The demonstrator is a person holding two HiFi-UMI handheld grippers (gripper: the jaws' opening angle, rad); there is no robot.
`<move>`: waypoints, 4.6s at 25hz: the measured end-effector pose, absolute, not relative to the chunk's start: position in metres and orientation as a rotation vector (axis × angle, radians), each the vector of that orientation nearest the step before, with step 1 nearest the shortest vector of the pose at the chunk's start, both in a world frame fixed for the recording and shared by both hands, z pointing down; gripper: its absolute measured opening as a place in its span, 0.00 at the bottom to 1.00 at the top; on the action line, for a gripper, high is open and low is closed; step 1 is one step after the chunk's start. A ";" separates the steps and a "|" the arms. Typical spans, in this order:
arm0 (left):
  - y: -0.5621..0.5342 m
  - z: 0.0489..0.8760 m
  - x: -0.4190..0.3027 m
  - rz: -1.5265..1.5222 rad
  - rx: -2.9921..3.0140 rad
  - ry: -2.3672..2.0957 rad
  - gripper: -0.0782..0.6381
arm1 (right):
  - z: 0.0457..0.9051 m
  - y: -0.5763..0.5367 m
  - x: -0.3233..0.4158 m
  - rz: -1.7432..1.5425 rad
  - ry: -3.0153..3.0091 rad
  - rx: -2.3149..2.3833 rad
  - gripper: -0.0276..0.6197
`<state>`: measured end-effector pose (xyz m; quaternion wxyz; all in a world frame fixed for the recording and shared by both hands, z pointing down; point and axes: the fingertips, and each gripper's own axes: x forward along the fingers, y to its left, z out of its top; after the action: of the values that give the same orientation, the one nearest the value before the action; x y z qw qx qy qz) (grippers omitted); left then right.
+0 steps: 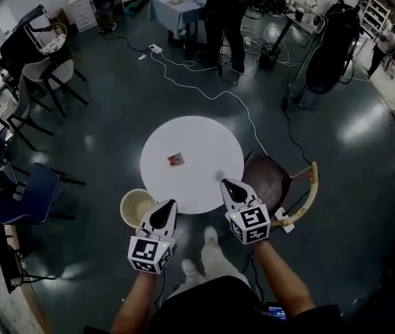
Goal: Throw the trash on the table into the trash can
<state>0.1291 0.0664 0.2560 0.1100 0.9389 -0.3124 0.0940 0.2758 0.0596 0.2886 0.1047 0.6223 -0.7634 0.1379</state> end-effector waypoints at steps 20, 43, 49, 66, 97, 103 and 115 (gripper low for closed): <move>0.017 0.344 0.169 0.426 2.617 -0.906 0.12 | 0.450 0.001 0.338 0.679 -2.042 1.728 0.07; 0.001 0.418 0.183 0.541 2.498 -0.929 0.12 | 0.604 -0.050 0.348 0.875 -1.908 1.533 0.39; -0.005 0.425 0.181 0.553 2.475 -0.948 0.12 | 0.619 -0.062 0.354 0.866 -1.862 1.539 0.39; -0.026 0.426 0.189 0.545 2.451 -0.994 0.12 | 0.619 -0.068 0.364 0.841 -1.848 1.512 0.20; -0.025 0.373 0.134 0.468 2.403 -1.273 0.12 | 0.541 -0.078 0.337 0.692 -2.028 1.455 0.18; -0.021 0.383 0.092 0.441 2.379 -1.284 0.12 | 0.534 -0.079 0.301 0.663 -2.034 1.446 0.18; -0.020 0.408 -0.019 0.418 2.357 -1.235 0.12 | 0.536 -0.078 0.177 0.658 -2.027 1.426 0.18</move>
<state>-0.0194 -0.0196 0.4078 0.2222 0.8531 -0.4472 0.1512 0.1769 -0.0778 0.5357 0.2848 0.5331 -0.7577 0.2461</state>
